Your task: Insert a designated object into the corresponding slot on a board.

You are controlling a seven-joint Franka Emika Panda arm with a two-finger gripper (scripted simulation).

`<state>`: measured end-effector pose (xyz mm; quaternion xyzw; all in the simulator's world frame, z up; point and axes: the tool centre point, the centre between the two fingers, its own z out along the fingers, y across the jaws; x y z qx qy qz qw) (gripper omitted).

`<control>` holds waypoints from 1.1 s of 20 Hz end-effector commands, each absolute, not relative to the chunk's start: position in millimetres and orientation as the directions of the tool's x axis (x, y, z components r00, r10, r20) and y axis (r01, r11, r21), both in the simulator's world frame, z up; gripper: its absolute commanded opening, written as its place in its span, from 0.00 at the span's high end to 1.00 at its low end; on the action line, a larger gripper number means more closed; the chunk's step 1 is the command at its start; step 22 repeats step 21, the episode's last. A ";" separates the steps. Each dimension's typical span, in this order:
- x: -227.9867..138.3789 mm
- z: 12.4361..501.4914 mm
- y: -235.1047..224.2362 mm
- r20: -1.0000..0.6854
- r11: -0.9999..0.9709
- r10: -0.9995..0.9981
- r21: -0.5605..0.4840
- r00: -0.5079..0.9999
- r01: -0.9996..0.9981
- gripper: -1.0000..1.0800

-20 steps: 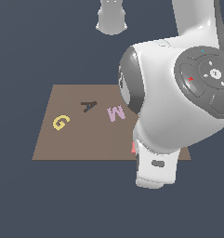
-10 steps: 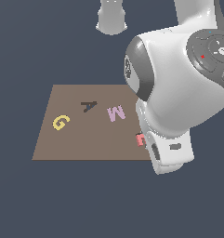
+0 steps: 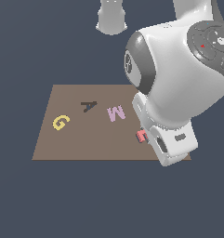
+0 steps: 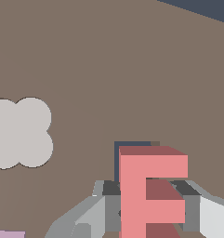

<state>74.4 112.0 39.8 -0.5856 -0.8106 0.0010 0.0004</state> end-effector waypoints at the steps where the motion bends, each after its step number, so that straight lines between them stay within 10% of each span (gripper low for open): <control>1: 72.9 40.0 112.1 -0.001 0.329 0.944 -0.002 -0.329 0.944 1.00; 11: 72.8 29.7 111.5 -0.001 0.330 0.944 -0.001 -0.330 0.944 1.00; 12: 72.8 29.7 111.5 -0.001 0.330 0.944 -0.001 -0.330 0.944 0.04; 22: 72.8 29.7 111.5 -0.001 0.330 0.944 -0.001 -0.330 0.944 0.04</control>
